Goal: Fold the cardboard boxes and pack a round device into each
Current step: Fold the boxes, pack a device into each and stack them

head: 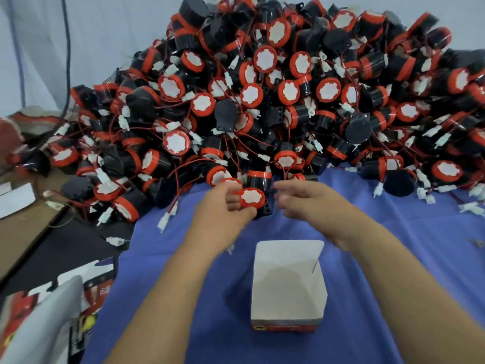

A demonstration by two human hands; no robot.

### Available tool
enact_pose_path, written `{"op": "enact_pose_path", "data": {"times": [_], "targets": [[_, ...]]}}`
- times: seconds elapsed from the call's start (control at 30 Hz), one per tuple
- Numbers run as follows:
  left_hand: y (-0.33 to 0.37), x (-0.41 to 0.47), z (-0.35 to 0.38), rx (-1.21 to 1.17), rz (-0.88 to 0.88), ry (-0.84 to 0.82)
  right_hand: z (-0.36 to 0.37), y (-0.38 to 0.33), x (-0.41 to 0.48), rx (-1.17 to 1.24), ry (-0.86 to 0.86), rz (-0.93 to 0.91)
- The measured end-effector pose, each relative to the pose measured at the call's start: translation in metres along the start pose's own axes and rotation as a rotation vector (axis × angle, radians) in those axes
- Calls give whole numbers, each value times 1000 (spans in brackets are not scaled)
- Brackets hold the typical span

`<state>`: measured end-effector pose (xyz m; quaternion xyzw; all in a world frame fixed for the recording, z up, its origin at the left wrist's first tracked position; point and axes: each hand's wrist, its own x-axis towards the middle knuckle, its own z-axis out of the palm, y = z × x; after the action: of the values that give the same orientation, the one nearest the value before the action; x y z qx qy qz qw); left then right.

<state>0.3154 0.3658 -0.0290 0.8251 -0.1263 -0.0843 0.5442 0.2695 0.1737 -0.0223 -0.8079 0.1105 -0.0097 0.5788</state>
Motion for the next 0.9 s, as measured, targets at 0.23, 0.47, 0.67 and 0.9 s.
{"op": "enact_pose_path", "data": {"times": [0.23, 0.47, 0.67, 0.9], "targets": [[-14, 39, 29, 337, 110, 34, 32, 16, 48, -1, -20, -68], [-5, 15, 18, 154, 117, 8, 20, 9, 19, 138, -17, 17], [38, -17, -13, 44, 288, -50, -9, -30, -27, 173, 21, -74], [74, -76, -25, -146, 390, 47, -21, -63, -95, 211, 79, -214]]}}
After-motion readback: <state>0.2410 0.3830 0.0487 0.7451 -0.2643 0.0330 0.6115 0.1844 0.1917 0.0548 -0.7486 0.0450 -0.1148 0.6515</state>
